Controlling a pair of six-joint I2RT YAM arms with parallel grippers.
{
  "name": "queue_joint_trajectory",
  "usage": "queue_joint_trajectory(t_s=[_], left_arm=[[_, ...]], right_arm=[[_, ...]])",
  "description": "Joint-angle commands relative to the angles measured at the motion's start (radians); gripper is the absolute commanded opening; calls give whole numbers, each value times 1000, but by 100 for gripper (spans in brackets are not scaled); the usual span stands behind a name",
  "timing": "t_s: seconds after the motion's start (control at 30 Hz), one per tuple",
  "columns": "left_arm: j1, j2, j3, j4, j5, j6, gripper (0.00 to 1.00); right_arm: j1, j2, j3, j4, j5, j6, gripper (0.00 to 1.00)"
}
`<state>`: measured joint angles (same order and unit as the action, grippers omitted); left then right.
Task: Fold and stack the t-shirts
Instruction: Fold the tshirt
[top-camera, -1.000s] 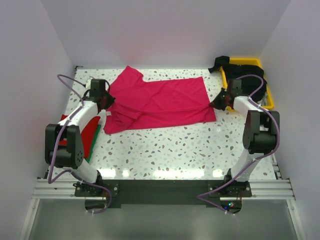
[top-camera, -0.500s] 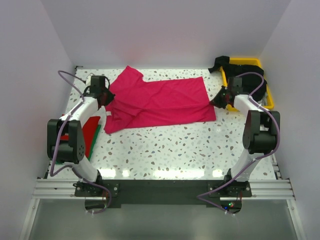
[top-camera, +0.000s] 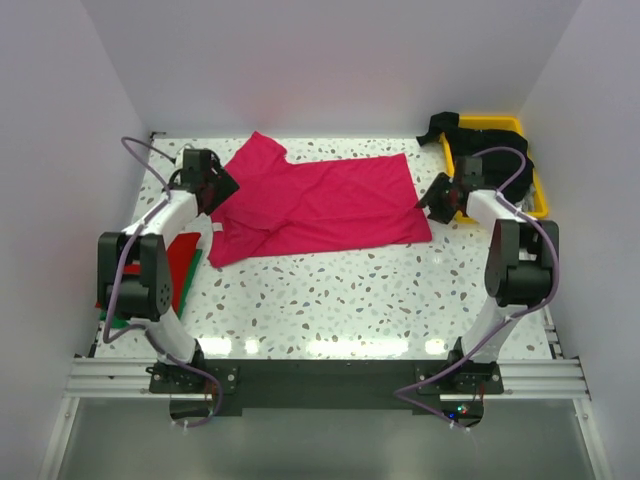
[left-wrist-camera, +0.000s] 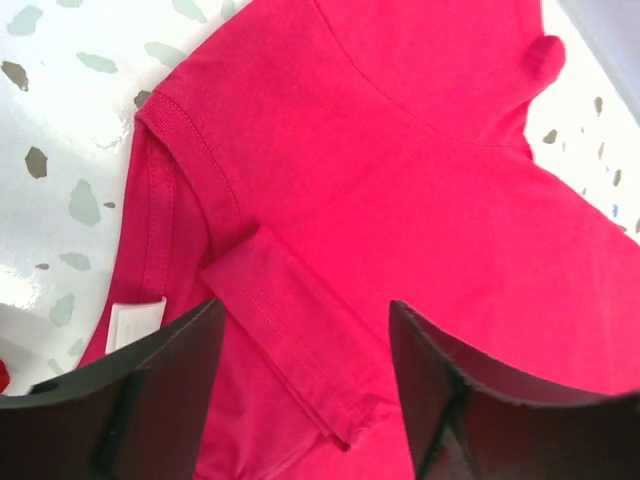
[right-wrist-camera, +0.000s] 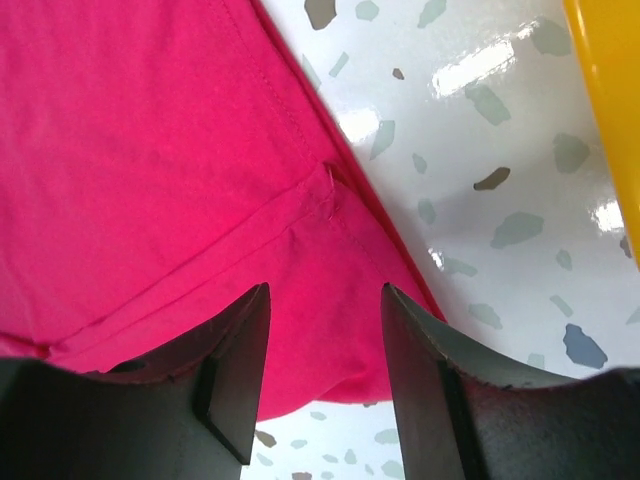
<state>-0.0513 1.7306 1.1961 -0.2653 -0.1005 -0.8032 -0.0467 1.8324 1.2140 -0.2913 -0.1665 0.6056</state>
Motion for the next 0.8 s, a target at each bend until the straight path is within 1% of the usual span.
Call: queue_joint_trajectory(t_s=[0.0,0.07,0.1,0.17,0.2,0.27,0.4,0.43,0.5,0.6,0.77], left_arm=[[11,-162,-57,17,8,-11,73],[11,-219,-119,-5,8,-37,75],[11,-276,-192,-11,7,-65,75],[10,-334,-271,-18,-14,-94,74],[10,-388,-342,-20,-21,-115,74],[8,-434,-406,-26,-37,-145,73],[-2,-522,-536,-19,-62,-183,68],[-2,-528,-555,3,-61,-188,66],[-1,-522,-575,18,-54,-195,65],[-1,-494,-566,34,-67,-198,63],[-1,-464,-540,38,-91,-197,51]], right_arm=[[2,-137,-49,-2,22,-3,52],[2,-192,-106,32,22,23,52],[4,-237,-163,44,19,29,52],[4,-280,-211,63,28,46,52],[4,-312,-250,70,30,52,52],[5,-338,-292,105,19,75,51],[22,-380,-387,167,27,106,50],[22,-378,-396,182,30,112,50],[25,-372,-412,195,18,115,50],[25,-360,-418,208,16,115,49],[30,-346,-435,234,18,111,48]])
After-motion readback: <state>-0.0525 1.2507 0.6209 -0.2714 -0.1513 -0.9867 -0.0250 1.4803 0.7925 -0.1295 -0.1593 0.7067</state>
